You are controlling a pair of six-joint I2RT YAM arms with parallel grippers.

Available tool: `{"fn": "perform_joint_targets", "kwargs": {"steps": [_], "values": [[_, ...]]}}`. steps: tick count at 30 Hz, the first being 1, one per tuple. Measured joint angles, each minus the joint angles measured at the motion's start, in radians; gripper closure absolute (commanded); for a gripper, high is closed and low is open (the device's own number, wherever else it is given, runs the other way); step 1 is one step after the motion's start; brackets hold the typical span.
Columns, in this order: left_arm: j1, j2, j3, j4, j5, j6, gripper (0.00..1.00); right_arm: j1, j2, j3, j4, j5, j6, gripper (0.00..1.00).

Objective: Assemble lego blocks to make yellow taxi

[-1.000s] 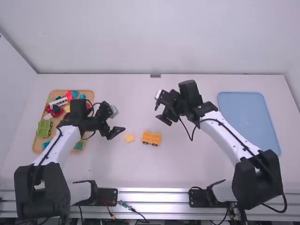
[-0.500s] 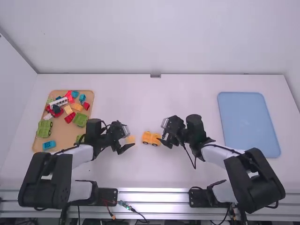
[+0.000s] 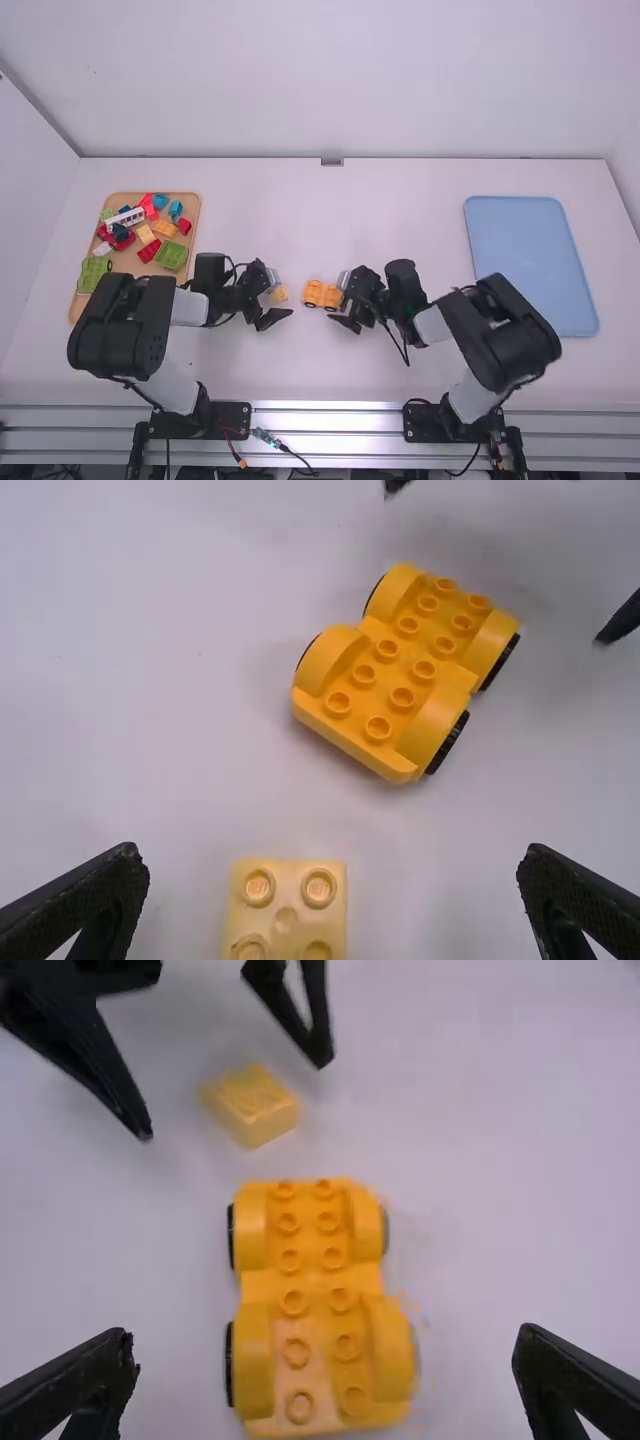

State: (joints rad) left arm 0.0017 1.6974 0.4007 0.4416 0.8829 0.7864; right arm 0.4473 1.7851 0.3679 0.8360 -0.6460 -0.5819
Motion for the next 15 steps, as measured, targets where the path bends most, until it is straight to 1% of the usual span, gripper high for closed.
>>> {"fn": "perform_joint_targets", "kwargs": {"steps": [3,7,10,14,15], "values": [[0.000,0.000,0.009,-0.011,0.008,0.011,0.01,0.001,0.092,0.035,0.037,-0.001,0.018,0.01],[0.005,0.000,0.012,-0.010,0.013,0.018,0.01,-0.003,0.202,0.072,0.161,-0.005,0.069,0.01],[0.014,0.000,0.012,-0.010,0.015,0.018,0.01,-0.003,0.249,0.085,0.211,-0.024,0.089,0.01],[0.032,0.000,0.012,-0.011,0.015,0.018,0.01,0.013,0.306,0.104,0.227,-0.045,0.106,0.05],[0.036,0.000,0.012,-0.011,0.015,0.018,0.01,0.021,0.320,0.111,0.245,-0.055,0.112,0.09]]}}
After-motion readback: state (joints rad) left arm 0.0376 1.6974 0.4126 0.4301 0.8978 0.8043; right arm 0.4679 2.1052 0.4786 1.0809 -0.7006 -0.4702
